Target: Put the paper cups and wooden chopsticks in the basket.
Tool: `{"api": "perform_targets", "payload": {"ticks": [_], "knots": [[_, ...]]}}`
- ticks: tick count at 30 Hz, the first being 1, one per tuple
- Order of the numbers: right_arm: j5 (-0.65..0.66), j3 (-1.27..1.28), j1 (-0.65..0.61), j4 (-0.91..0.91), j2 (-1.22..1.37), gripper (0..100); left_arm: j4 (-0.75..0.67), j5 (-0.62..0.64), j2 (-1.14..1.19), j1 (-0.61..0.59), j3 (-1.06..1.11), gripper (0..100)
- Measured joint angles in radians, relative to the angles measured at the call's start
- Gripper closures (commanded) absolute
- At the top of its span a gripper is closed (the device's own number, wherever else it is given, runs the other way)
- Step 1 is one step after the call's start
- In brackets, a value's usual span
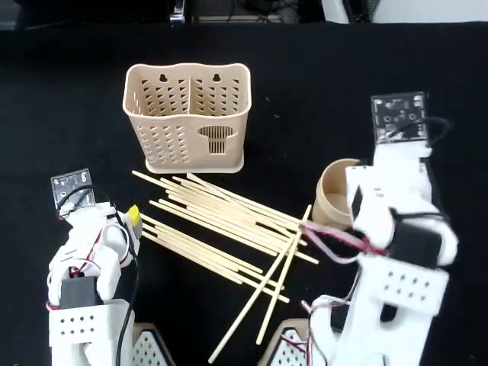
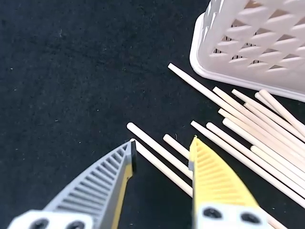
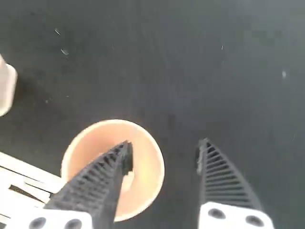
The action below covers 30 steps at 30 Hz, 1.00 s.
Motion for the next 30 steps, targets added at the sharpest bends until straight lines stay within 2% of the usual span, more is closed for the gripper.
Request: {"api": "perform_targets", "payload": {"ticks": [5, 19, 21, 25, 30], "knots": [[0.008, 0.0, 0.066, -0.043, 0.143, 75.5, 0.0, 0.0, 0.0, 0.0, 0.0, 80], [0.006, 0.066, 0.071, -0.052, 0.307, 76.0, 0.0, 0.0, 0.0, 0.0, 0.0, 80], [0.006, 0.106, 0.071, -0.052, 0.316, 79.6, 0.0, 0.0, 0.0, 0.0, 0.0, 80], [0.006, 0.147, 0.049, -0.055, 0.318, 97.3, 0.002, 0.0, 0.0, 0.0, -0.008, 80], [0.017, 0.147, 0.051, -0.061, 0.318, 98.6, 0.097, -0.011, 0.0, 0.0, -0.138, 80]]}}
